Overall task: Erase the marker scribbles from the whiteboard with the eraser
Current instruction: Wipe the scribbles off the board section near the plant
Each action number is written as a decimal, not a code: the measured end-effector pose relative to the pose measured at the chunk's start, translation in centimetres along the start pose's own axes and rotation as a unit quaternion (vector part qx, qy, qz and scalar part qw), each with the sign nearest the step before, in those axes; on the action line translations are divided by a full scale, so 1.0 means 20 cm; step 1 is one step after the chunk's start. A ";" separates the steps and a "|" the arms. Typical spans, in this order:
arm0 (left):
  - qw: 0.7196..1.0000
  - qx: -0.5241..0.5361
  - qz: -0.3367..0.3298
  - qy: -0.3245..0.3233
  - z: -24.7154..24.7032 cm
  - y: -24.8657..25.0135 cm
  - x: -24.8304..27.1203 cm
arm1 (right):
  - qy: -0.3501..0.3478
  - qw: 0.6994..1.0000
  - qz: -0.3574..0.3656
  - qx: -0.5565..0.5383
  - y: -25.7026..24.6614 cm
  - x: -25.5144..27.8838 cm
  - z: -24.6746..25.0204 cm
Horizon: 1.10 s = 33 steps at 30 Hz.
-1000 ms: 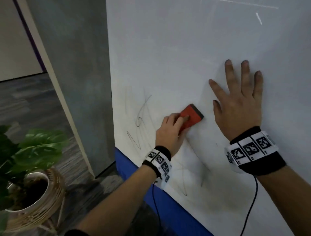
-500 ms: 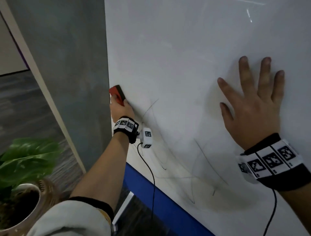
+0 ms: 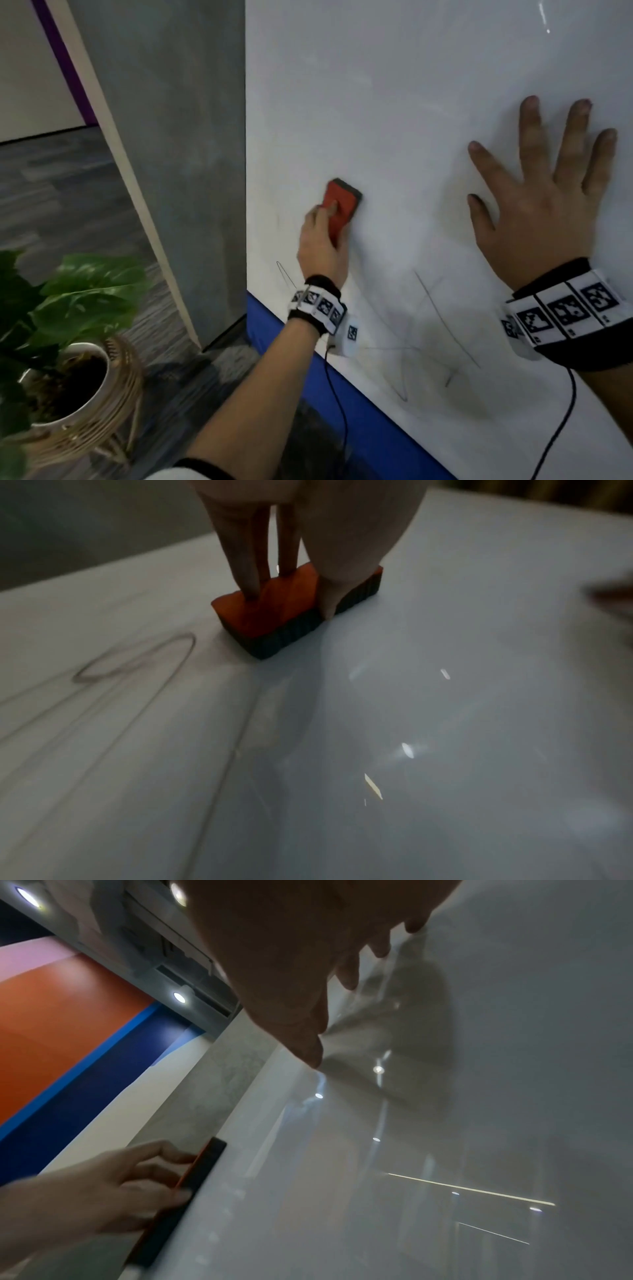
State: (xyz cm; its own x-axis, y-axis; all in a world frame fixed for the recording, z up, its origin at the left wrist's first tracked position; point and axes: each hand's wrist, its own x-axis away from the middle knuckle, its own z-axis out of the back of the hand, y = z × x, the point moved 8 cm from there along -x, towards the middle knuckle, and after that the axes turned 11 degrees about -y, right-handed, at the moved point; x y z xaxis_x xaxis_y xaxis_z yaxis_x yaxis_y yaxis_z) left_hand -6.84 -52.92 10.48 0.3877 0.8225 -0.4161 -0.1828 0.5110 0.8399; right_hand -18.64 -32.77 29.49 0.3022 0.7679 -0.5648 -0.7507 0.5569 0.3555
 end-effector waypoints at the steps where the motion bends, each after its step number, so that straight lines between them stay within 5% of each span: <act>1: 0.999 0.021 0.037 0.028 0.08 -0.04 -0.11 | 0.001 1.000 0.001 0.000 0.00 0.00 0.00; 4: 0.991 0.013 0.110 0.070 0.21 -0.08 -0.35 | 0.002 1.000 0.013 0.002 0.00 0.01 0.00; 6: 0.993 -0.004 0.092 0.080 0.17 0.00 -0.30 | -0.002 1.000 0.024 0.008 0.02 0.01 0.00; 9: 0.998 -0.016 0.003 0.066 -0.05 0.17 0.02 | -0.006 0.998 0.055 0.009 0.04 0.02 0.01; 15: 0.998 0.016 -0.040 -0.038 -0.53 0.26 0.76 | -0.011 0.994 0.109 0.003 0.08 0.11 0.01; 20: 0.993 0.021 -0.073 -0.089 -0.66 0.28 0.97 | -0.032 0.991 0.130 0.007 0.13 0.26 -0.06; 26: 0.987 0.102 0.109 0.053 -0.35 0.13 0.53 | -0.015 0.996 0.082 0.027 0.36 0.49 -0.01; 29: 0.993 0.067 0.061 0.076 -0.34 0.26 0.51 | -0.015 0.996 0.076 0.036 0.43 0.58 -0.03; 33: 0.998 0.006 -0.060 0.006 -0.65 0.49 0.93 | 0.002 0.994 0.105 0.041 0.44 0.63 -0.09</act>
State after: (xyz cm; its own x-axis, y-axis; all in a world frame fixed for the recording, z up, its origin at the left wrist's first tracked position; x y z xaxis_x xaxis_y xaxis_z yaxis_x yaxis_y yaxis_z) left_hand -13.13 -29.32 6.44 0.3958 0.7587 -0.5175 -0.1241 0.6025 0.7884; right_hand -22.44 -18.80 24.10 0.1420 0.8683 -0.4753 -0.7467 0.4092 0.5244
